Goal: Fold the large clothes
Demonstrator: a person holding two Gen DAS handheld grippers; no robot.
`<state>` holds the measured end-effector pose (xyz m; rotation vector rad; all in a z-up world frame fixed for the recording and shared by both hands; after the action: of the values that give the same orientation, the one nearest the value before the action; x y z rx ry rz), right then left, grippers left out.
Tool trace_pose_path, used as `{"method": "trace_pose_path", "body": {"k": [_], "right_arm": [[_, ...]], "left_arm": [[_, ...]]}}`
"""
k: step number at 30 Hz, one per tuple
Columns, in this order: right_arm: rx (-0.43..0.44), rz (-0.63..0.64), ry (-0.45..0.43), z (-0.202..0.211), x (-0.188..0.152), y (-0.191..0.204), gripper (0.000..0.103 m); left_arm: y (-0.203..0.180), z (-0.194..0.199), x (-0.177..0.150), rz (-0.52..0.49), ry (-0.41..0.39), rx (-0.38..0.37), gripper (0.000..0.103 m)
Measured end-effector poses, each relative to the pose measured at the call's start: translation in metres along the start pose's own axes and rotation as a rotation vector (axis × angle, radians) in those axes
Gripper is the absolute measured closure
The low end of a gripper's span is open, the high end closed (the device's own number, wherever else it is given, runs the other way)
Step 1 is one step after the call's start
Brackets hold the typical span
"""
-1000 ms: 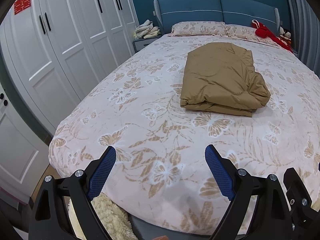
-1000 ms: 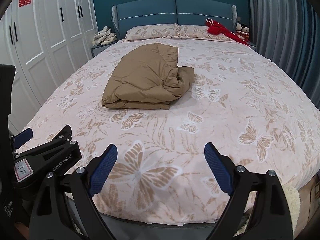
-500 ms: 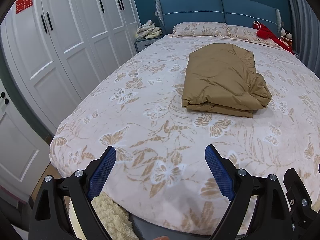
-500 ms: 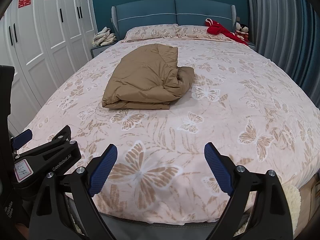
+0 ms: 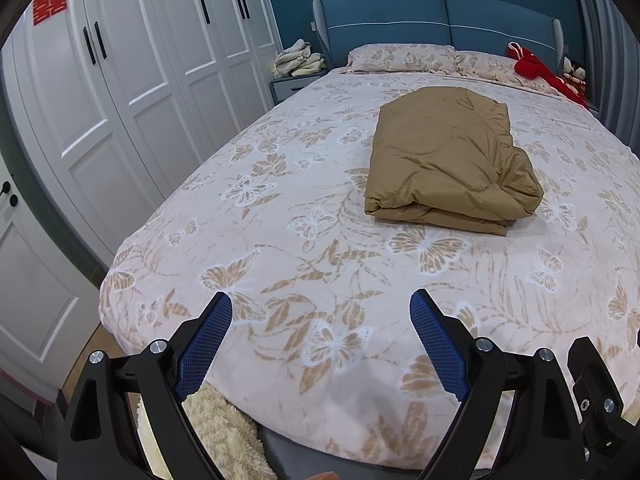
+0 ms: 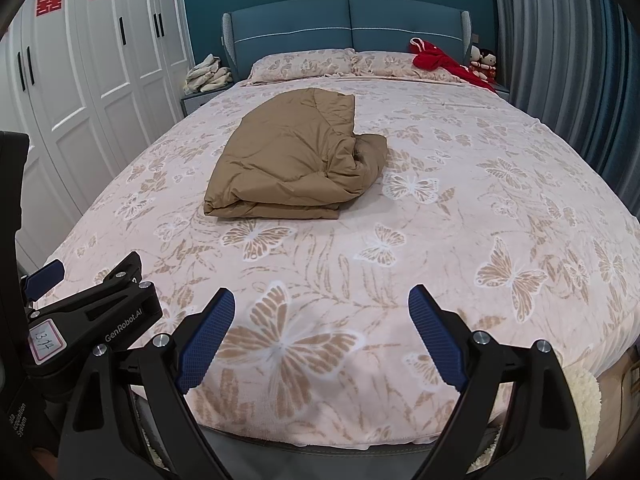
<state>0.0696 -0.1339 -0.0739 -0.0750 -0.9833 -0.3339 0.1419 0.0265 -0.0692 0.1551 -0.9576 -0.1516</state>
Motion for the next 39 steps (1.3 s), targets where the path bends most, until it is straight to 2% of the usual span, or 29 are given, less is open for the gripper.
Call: {"method": "trace_pose_path", "body": {"k": [14, 24, 39], "right_arm": [[-0.005, 0.012, 0.006, -0.003, 0.001, 0.003, 0.017], [-0.010, 0.031, 0.022, -0.022, 0.005, 0.011, 0.017], [-0.010, 0.033, 0.025, -0.030, 0.007, 0.017, 0.017]], "left_arm": [[0.003, -0.004, -0.003, 0.006, 0.005, 0.007, 0.015], [-0.002, -0.020, -0.001, 0.001, 0.011, 0.013, 0.015], [0.000, -0.032, 0.002, 0.027, 0.020, -0.004, 0.017]]}}
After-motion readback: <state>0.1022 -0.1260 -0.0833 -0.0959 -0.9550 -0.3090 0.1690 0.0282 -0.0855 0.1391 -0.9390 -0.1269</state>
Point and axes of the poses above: each gripper's, at about its wrist camera, not at the fingertips, and z roughly against the way its jaws point, y to its left, x to its top, the point moved 6 cm from there along -z, roughly the way its jaws point, and after that the axes turned 8 degrees about -y, right-handed, at the moved point
